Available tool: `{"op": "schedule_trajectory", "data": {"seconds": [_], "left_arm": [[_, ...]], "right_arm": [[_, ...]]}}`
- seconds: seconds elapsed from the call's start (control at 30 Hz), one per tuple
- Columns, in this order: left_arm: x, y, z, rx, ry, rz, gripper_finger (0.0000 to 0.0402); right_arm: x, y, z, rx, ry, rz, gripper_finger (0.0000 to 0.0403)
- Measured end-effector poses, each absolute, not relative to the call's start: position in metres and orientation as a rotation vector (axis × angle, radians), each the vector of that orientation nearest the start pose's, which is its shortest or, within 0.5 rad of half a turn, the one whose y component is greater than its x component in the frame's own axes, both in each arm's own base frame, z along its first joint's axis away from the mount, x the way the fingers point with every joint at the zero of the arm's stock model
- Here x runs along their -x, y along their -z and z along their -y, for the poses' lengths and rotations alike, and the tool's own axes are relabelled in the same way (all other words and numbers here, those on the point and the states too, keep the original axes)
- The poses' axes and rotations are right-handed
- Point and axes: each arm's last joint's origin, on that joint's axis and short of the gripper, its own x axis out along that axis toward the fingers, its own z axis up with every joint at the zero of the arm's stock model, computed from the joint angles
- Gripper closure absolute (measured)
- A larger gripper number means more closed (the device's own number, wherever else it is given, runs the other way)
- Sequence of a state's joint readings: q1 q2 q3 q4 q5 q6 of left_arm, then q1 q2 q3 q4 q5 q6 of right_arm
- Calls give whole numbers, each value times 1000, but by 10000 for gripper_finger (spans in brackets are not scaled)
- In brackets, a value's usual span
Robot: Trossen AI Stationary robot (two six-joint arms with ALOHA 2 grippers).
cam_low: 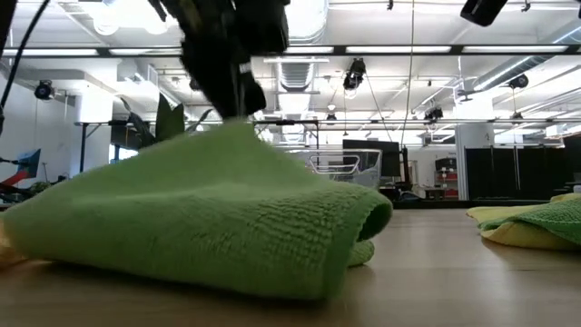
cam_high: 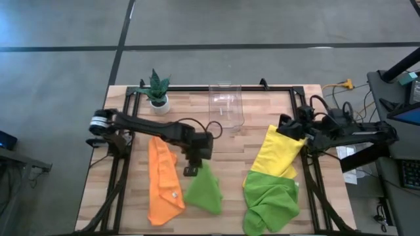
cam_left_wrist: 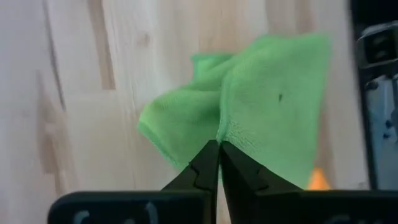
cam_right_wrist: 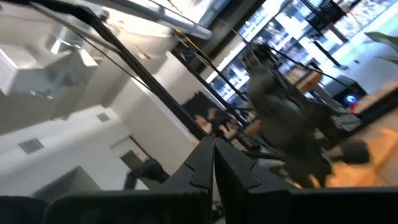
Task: Fold microfiber towels
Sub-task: Move the top green towel to the center
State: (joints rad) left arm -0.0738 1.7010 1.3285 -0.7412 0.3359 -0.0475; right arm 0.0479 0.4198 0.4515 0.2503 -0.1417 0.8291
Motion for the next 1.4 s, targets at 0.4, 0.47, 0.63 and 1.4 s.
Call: {"op": "schedule_trajectory", "data": {"seconds": [0.4, 0.47, 0.63, 1.4], "left_arm": [[-325, -309, 31, 364, 170, -841, 401], [-322, -320, 29, 373, 121, -763, 402], [-315, -345, 25, 374, 29, -586, 402], [-327, -286, 71, 196, 152, -807, 401]], "right_arm": [[-119, -287, -10, -710, -219, 7, 388], [-123, -285, -12, -690, -241, -22, 375], [-135, -282, -15, -644, -264, -45, 318], [-185, -319, -20, -625, -193, -25, 243]]}}
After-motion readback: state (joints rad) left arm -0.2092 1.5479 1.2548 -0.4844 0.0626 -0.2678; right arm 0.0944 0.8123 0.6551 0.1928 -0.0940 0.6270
